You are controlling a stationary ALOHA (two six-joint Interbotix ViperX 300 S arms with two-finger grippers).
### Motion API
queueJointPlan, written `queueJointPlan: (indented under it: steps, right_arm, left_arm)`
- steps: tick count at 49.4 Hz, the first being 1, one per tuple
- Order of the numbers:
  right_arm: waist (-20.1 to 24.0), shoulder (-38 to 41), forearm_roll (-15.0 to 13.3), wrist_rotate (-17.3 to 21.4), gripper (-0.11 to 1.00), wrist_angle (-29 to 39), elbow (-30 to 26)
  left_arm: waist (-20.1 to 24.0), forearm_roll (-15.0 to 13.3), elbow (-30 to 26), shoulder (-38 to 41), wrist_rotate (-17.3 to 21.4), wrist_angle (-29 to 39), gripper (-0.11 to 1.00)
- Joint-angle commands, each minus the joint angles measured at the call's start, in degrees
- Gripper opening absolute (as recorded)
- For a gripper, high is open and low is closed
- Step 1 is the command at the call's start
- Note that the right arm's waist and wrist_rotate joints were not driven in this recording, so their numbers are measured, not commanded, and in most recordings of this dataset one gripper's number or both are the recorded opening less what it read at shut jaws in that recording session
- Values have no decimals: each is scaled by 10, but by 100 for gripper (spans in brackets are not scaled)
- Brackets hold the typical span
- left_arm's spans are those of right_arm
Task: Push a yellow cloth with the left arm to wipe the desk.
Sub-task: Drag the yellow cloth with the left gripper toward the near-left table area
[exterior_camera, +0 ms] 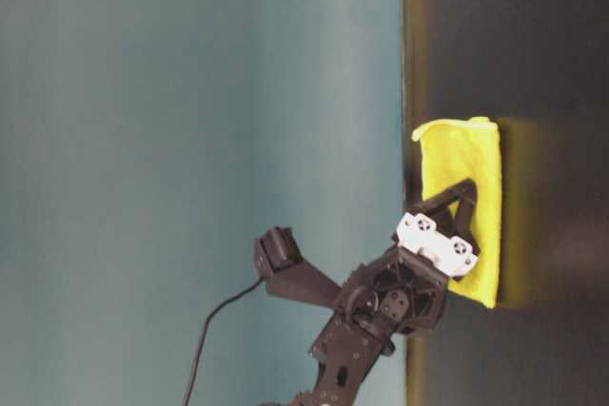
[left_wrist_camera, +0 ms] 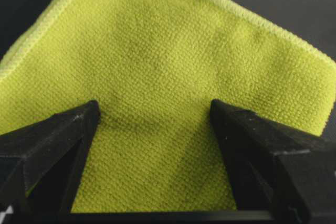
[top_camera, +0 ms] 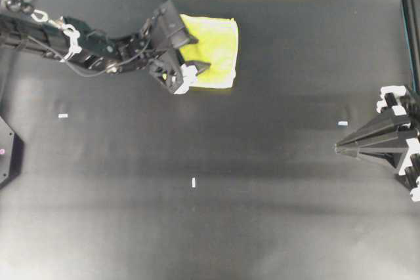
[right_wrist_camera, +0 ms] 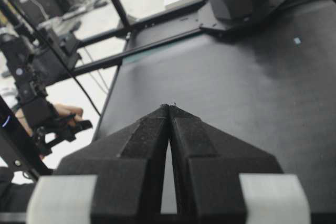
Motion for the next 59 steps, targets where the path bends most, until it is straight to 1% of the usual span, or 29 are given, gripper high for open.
queueJointPlan:
  steps: [1, 7, 14, 21, 37, 46, 53, 59]
  right_arm:
    - [0, 6, 0, 0, 0, -3, -2]
    - [0, 6, 1, 0, 0, -3, 0]
    - [0, 6, 2, -1, 0, -3, 1]
    - [0, 4, 3, 0, 0, -3, 0]
    - [0, 6, 3, -1, 0, -3, 1]
    - [0, 4, 4, 0, 0, -4, 1]
    - [0, 4, 4, 0, 0, -4, 1]
    - [0, 4, 4, 0, 0, -4, 1]
  left_arm:
    - [-5, 2, 17, -8, -1, -1, 84]
    - [-14, 2, 43, -21, -1, -16, 84]
    - [-37, 2, 77, -42, -1, -38, 84]
    - [-67, 2, 115, -63, -1, -47, 84]
    - [-150, 2, 216, -118, -3, -62, 84]
    - [-205, 2, 262, -155, -3, -62, 84]
    - [-267, 2, 289, -180, -3, -62, 84]
    - [-319, 2, 300, -188, -3, -59, 84]
